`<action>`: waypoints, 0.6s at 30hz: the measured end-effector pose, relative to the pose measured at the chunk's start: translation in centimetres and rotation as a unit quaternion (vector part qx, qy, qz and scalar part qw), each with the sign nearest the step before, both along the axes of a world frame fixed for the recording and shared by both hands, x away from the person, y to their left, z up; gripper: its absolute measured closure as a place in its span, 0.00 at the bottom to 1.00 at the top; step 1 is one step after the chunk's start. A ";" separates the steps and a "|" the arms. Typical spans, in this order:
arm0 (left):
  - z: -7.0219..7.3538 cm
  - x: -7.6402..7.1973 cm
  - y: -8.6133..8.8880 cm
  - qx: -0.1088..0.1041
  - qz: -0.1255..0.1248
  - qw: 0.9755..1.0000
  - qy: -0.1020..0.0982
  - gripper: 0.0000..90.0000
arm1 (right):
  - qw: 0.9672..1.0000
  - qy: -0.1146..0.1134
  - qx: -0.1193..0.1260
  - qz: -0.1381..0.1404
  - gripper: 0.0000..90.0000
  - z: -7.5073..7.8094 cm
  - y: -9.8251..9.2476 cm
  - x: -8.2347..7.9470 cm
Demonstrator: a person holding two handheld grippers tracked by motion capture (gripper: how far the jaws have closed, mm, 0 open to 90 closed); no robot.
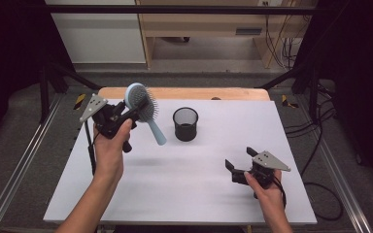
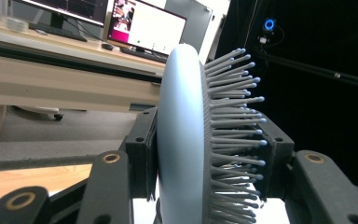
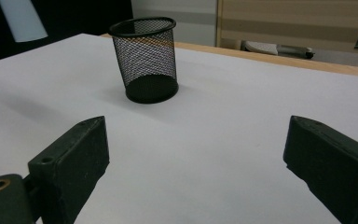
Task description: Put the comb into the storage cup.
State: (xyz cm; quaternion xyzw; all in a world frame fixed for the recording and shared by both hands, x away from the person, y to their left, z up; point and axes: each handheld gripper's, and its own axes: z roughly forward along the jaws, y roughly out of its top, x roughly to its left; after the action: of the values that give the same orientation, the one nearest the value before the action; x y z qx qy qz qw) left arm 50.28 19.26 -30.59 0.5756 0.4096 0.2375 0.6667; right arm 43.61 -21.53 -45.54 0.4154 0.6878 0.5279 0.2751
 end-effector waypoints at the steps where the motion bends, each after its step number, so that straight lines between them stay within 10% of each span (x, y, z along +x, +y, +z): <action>1: 0.3 0.4 -0.3 0.003 0.000 1.000 0.002 0.56 | 1.000 -0.001 -0.001 0.001 0.08 0.0 0.0 0.0; 18: 3.5 3.3 -2.7 0.055 0.043 0.998 0.007 0.56 | 0.999 -0.012 -0.030 0.018 0.08 0.1 0.8 -0.2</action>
State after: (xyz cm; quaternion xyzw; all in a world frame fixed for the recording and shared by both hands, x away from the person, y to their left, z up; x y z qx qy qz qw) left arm 53.62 16.53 -27.05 0.5949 0.4246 0.2843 0.6205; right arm 43.43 -20.78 -45.41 0.3885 0.7072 0.5169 0.2859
